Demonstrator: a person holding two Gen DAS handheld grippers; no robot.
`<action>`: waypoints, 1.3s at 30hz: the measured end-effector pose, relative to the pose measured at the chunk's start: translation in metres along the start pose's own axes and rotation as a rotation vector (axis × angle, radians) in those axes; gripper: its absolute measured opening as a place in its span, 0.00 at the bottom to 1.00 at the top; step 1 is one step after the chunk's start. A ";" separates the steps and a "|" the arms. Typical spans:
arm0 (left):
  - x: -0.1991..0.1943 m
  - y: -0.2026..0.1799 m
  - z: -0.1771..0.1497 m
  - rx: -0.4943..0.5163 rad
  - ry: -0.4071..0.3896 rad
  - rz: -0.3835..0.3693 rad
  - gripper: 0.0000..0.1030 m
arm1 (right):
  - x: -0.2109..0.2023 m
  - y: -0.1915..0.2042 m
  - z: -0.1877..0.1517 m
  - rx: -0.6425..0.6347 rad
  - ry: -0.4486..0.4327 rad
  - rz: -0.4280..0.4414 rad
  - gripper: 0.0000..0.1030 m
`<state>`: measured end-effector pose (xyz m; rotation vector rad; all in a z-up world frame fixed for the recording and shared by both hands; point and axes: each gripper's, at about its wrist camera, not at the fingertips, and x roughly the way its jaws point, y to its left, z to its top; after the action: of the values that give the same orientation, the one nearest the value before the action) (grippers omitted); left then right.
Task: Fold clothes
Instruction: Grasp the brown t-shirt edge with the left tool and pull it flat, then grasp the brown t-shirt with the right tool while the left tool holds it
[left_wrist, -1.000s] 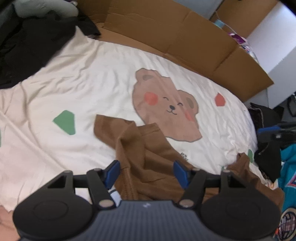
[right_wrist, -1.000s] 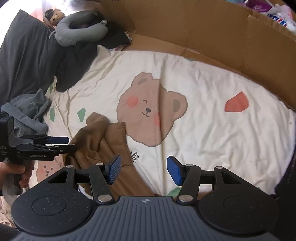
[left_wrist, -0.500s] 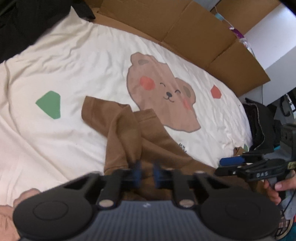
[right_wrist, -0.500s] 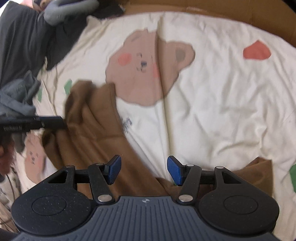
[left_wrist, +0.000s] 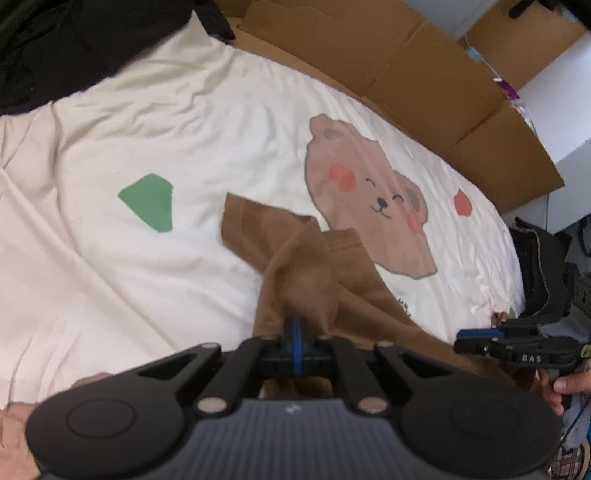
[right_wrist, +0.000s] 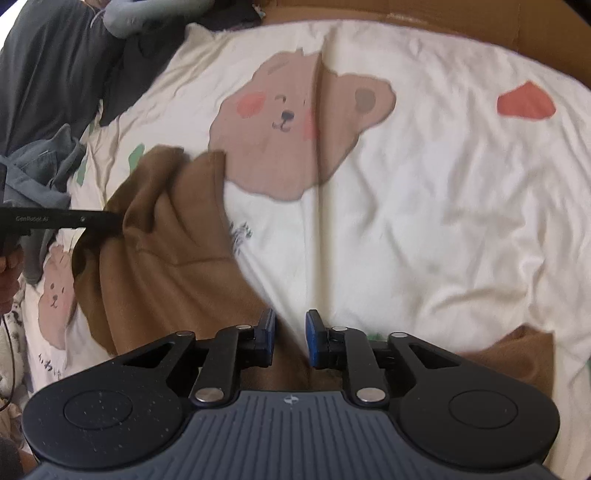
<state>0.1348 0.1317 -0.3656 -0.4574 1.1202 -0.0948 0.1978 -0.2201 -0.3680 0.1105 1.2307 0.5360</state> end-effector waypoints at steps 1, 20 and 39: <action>-0.001 0.000 0.001 -0.006 -0.003 -0.004 0.00 | -0.001 0.000 0.002 -0.001 -0.011 -0.008 0.42; 0.020 -0.028 -0.001 0.020 0.026 -0.080 0.64 | 0.007 -0.005 -0.011 -0.017 -0.017 0.084 0.17; 0.014 -0.003 -0.026 0.001 0.096 0.050 0.59 | 0.040 0.028 0.008 -0.073 0.049 0.151 0.44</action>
<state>0.1187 0.1168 -0.3858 -0.4272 1.2252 -0.0746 0.2049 -0.1762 -0.3902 0.1300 1.2554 0.7178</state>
